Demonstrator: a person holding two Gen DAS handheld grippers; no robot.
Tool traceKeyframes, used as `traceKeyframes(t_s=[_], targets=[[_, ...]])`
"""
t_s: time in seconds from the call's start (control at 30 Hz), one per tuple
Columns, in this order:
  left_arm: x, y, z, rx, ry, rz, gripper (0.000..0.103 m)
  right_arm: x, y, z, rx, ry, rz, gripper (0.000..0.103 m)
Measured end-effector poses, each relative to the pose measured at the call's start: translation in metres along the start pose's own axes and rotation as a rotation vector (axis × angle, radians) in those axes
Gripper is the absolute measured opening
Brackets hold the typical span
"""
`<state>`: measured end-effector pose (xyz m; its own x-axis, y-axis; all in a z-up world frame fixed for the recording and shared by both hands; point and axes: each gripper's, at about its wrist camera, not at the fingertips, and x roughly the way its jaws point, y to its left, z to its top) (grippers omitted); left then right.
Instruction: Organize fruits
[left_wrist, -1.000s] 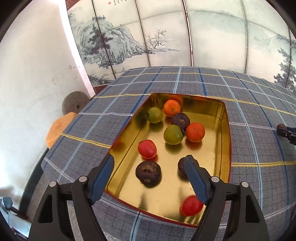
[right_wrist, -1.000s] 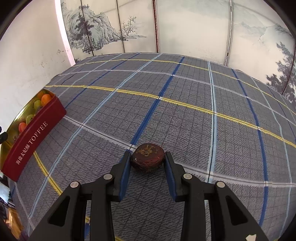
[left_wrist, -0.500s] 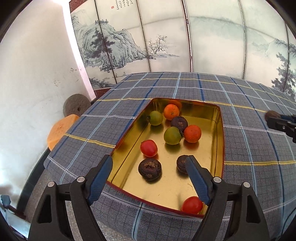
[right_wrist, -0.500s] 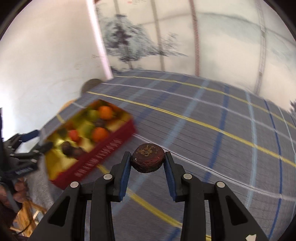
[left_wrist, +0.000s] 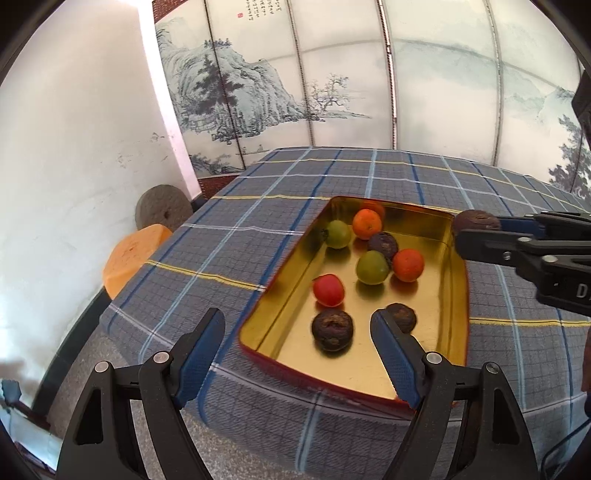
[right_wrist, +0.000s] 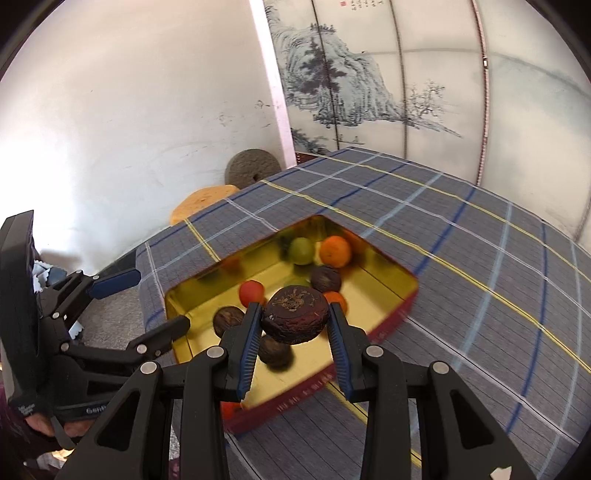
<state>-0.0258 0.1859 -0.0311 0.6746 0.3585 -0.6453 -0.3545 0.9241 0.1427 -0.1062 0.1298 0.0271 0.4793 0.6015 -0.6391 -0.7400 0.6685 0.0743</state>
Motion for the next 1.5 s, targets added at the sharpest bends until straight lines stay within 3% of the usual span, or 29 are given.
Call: traceKeyframes(t_s=[0.37, 1.0, 1.23, 1.37, 1.5], targets=[[0.003, 0.013, -0.006, -0.009, -0.001, 0.044, 0.082, 0.039, 0.015, 0.0, -0.004, 0.053, 0.005, 0.033], [0.006, 0.012, -0.011, 0.001, 0.002, 0.034, 0.082, 0.061, 0.014, 0.008, 0.01, 0.056, -0.02, 0.034], [0.003, 0.014, -0.009, -0.015, -0.004, 0.035, 0.082, 0.048, 0.021, 0.01, -0.015, 0.015, -0.034, 0.035], [-0.005, 0.018, -0.007, -0.038, -0.034, 0.023, 0.082, 0.026, 0.026, 0.004, -0.03, -0.039, -0.04, 0.043], [-0.019, 0.024, -0.002, -0.058, -0.088, 0.065, 0.085, -0.009, 0.031, -0.007, -0.051, -0.12, -0.079, 0.05]])
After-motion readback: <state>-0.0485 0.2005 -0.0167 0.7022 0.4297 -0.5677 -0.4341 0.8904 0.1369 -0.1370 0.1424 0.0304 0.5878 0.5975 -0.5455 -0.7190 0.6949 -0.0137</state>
